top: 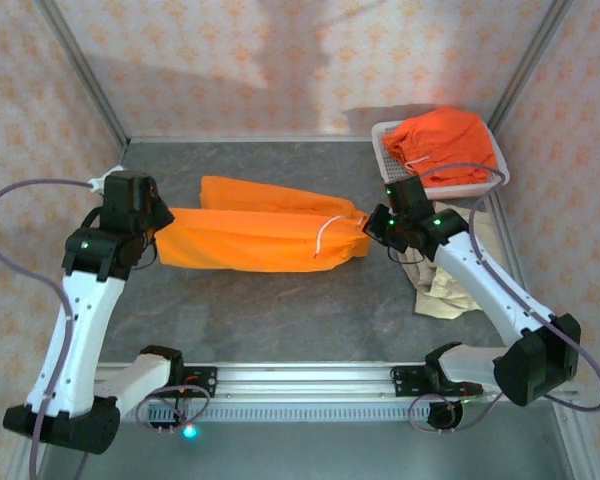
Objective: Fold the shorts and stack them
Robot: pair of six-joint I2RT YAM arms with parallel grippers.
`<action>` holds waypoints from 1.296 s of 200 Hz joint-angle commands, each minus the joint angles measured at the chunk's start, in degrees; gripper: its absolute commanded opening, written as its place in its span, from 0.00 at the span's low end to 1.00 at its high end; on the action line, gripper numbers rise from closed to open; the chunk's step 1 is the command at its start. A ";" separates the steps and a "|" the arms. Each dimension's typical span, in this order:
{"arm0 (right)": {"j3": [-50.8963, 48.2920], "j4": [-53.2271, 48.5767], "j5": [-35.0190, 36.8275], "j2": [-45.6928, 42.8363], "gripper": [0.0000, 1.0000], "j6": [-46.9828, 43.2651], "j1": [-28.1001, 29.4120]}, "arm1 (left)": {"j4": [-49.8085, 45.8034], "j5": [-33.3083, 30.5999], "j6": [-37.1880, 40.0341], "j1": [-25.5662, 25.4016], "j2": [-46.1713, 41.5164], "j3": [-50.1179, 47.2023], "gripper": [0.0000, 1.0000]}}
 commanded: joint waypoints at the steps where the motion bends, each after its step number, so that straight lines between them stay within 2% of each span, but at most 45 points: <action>1: -0.21 -0.79 5.07 1.57 0.00 0.99 -0.64 | 4.68 -2.61 0.91 0.72 3.28 0.22 0.00; 38: 2.56 -0.13 7.10 6.31 0.00 1.15 -0.93 | 6.55 -3.86 1.77 0.79 12.29 4.25 0.00; 106: 7.40 2.01 5.61 13.64 0.00 1.96 -2.96 | 8.69 -6.80 1.96 0.79 25.96 13.77 0.00; 221: 21.33 1.73 0.89 30.10 0.00 1.65 -7.40 | 3.95 -6.86 2.03 1.37 50.38 35.56 0.00; 259: 26.70 1.38 -0.08 35.80 0.03 2.42 -8.69 | 2.04 -5.82 1.15 2.34 59.47 42.40 0.00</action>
